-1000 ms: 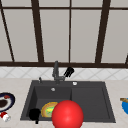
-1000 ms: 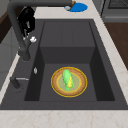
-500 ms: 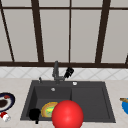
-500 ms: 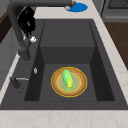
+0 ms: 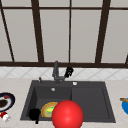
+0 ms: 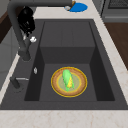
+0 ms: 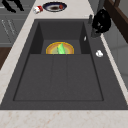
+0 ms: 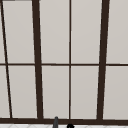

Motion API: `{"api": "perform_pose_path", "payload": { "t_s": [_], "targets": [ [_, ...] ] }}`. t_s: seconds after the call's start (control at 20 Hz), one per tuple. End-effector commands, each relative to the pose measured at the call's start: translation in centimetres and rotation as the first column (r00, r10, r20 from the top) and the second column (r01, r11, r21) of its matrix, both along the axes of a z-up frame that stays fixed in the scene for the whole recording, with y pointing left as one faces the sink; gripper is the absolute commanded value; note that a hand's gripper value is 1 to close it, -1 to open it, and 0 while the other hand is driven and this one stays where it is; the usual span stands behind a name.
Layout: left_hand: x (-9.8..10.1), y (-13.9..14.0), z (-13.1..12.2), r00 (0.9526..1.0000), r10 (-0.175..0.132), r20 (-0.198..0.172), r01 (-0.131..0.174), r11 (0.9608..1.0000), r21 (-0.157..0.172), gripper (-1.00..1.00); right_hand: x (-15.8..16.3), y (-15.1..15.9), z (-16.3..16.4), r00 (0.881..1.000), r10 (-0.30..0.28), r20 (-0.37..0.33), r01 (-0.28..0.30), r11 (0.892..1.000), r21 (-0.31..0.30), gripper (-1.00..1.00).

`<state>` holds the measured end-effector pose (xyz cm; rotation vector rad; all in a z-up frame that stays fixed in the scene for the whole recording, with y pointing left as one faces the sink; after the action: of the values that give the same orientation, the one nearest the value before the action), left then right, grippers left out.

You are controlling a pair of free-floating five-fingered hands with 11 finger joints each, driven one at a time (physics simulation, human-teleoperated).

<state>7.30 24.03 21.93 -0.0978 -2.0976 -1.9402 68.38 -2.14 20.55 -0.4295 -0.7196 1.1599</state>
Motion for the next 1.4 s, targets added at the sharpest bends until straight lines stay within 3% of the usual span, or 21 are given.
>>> {"api": "perform_pose_path", "payload": {
  "t_s": [0.0,0.3,0.35,0.6,0.85,1.0,1.1,1.25,1.35],
  "targets": [
    [0.0,0.0,0.0,1.0000,0.000,0.000,0.000,1.0000,0.000,0.00,0.0,-0.7,0.4,0.995,0.083,0.062,-0.083,0.997,-0.003,1.00],
    [0.0,0.0,0.0,1.0000,0.000,0.000,0.000,1.0000,0.000,0.00,0.0,-0.7,0.0,0.992,0.087,0.094,-0.086,0.996,-0.011,1.00],
    [0.0,0.0,0.0,1.0000,0.000,0.000,0.000,1.0000,0.000,0.00,0.2,0.3,0.7,0.995,0.089,0.052,-0.089,0.996,-0.017,1.00],
    [0.0,0.0,0.0,1.0000,0.000,0.000,0.000,1.0000,0.000,0.00,1.9,3.5,0.6,0.998,-0.049,0.046,0.052,0.996,-0.075,1.00],
    [0.0,0.0,0.0,1.0000,0.000,0.000,0.000,1.0000,0.000,0.00,1.6,4.8,0.5,0.986,-0.167,0.015,0.168,0.976,-0.138,1.00],
    [0.0,0.0,0.0,1.0000,0.000,0.000,0.000,1.0000,0.000,0.00,1.6,5.6,0.6,0.968,-0.250,0.006,0.247,0.952,-0.179,1.00],
    [0.0,0.0,0.0,1.0000,0.000,0.000,0.000,1.0000,0.000,0.00,1.7,6.1,0.7,0.951,-0.310,0.006,0.305,0.930,-0.205,1.00],
    [0.0,0.0,0.0,1.0000,0.000,0.000,0.000,1.0000,0.000,0.00,1.8,7.0,0.8,0.912,-0.409,0.009,0.398,0.883,-0.246,1.00],
    [0.0,0.0,0.0,1.0000,0.000,0.000,0.000,1.0000,0.000,0.00,1.9,7.6,0.9,0.879,-0.477,0.016,0.462,0.843,-0.275,1.00]
  ]
}}
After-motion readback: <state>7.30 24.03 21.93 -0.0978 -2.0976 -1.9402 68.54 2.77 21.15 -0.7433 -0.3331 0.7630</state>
